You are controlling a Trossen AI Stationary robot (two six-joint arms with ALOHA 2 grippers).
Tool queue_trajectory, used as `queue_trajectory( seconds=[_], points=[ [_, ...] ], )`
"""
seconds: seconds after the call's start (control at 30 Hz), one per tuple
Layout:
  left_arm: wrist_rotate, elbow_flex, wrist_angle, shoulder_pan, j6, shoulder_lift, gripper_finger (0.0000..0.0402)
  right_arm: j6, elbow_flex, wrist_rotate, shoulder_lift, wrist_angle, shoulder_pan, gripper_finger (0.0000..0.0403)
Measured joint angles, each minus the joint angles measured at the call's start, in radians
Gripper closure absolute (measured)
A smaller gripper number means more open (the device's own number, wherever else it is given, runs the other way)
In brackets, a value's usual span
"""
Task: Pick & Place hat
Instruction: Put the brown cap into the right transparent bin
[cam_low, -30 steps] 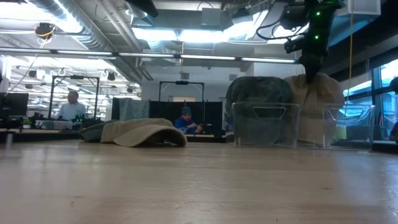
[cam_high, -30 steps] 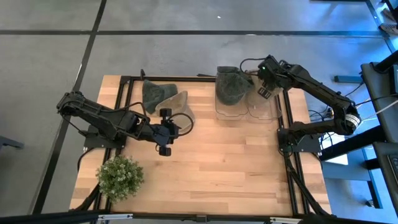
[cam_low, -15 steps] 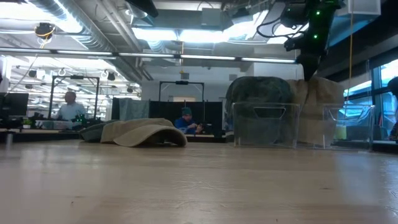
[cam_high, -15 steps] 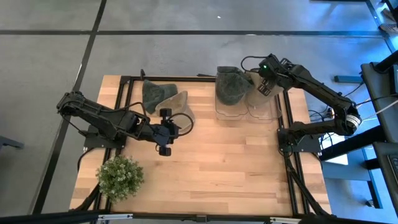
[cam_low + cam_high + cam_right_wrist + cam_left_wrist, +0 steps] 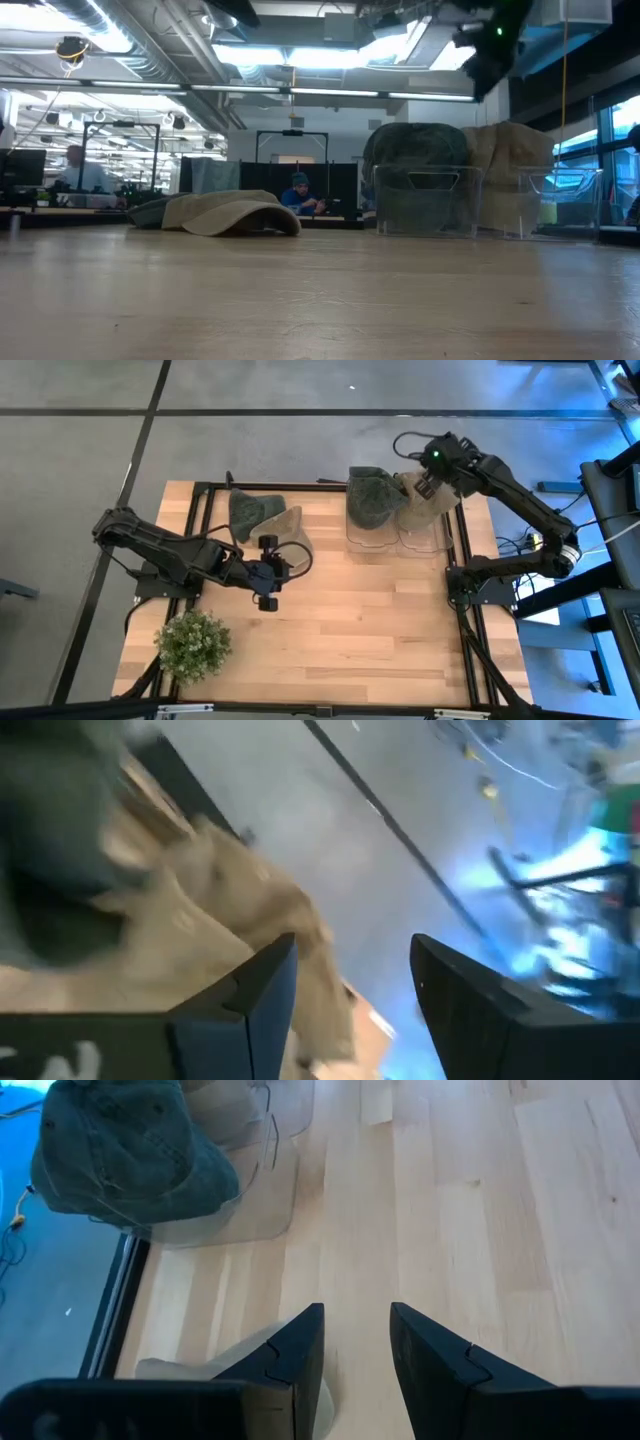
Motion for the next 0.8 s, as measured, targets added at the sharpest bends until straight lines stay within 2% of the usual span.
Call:
queue_trajectory(
  seconds=[0.13,0.27,0.37,0.47,0.67,0.8],
  points=[
    [-0.001,0.000,-0.009,0.035,-0.038,0.034,0.0290,0.102,0.069,-0.214,0.000,0.009,0.043,0.0205],
    [-0.040,-0.012,-0.128,0.131,-0.308,0.042,0.0290,0.173,0.075,-0.379,0.000,0.023,0.125,0.0205],
    [-0.059,-0.083,-0.191,0.214,-0.442,-0.003,0.0290,0.188,0.048,-0.377,0.000,0.026,0.202,0.0205],
    [-0.025,-0.160,-0.161,0.296,-0.518,-0.064,0.0290,0.216,0.013,-0.348,0.000,0.044,0.272,0.0205],
    [0.126,-0.314,0.016,0.490,-0.565,-0.091,0.0290,0.268,-0.034,-0.344,0.001,0.154,0.369,0.0205],
    [0.131,-0.397,0.143,0.608,-0.578,-0.083,0.0290,0.268,-0.052,-0.344,0.000,0.207,0.399,0.0205]
  ],
)
